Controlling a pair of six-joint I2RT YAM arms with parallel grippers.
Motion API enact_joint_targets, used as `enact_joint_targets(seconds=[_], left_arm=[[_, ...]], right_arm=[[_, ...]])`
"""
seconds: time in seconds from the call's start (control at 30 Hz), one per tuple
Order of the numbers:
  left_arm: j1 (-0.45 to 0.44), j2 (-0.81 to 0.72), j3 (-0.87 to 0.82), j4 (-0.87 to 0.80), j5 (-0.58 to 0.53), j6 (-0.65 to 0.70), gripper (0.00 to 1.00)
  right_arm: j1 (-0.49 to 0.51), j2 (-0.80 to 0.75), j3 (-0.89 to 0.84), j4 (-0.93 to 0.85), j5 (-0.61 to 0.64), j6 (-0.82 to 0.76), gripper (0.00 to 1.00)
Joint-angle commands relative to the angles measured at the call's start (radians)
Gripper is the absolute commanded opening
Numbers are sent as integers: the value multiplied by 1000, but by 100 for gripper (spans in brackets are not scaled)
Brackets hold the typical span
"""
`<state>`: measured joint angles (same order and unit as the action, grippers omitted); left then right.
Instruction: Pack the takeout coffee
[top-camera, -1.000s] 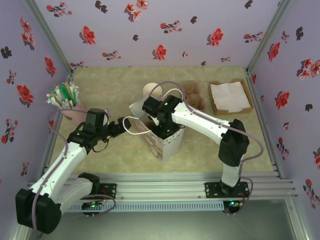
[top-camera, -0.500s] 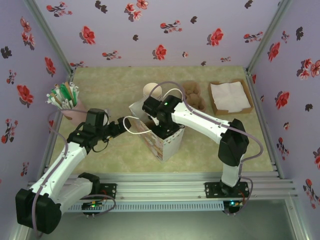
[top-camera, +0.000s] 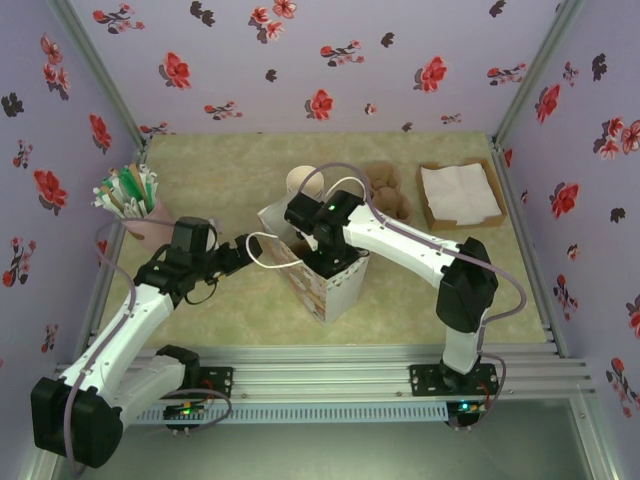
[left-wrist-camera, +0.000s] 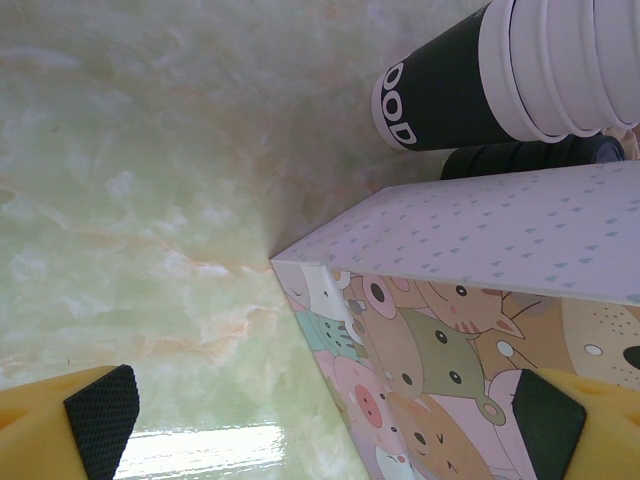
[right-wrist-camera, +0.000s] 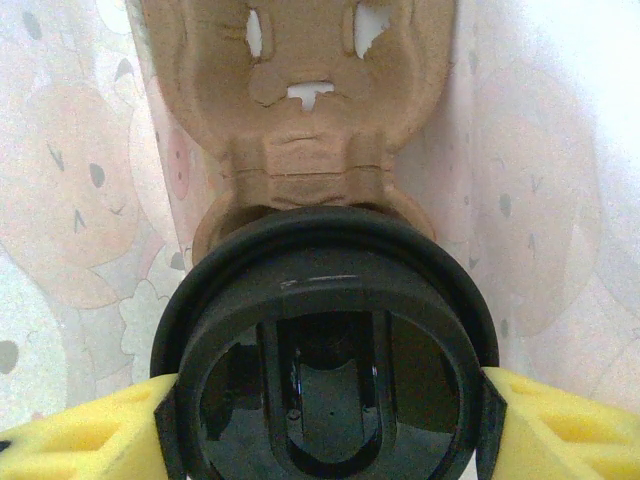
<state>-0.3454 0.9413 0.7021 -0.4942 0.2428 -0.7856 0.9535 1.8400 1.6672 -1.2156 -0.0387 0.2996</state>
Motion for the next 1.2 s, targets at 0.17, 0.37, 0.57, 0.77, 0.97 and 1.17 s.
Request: enact_joint_targets(seconds=[0.17,0.37,0.57,0.77,0.97,1.17], left_arm=[[12,-6,10,3,-7,21,99],[12,-9,8,4,-7,22,99],[12,-10,8,5,-7,20,99],[12,-10,10,5,-7,22,99],[11,-7,9,5,-7,20,99],[11,-8,8,4,-7,22,99]], right_arm=[[-5,21,-21,5,-27,22,68],[-7,30,-39,19,-33,25,68],[-6,41,-59,38,-47,30,68],[-7,34,-57,36,-44,31,68],[-7,35,-58,36,-45,30,68],[-7,35,-55,36,-46,30,68]])
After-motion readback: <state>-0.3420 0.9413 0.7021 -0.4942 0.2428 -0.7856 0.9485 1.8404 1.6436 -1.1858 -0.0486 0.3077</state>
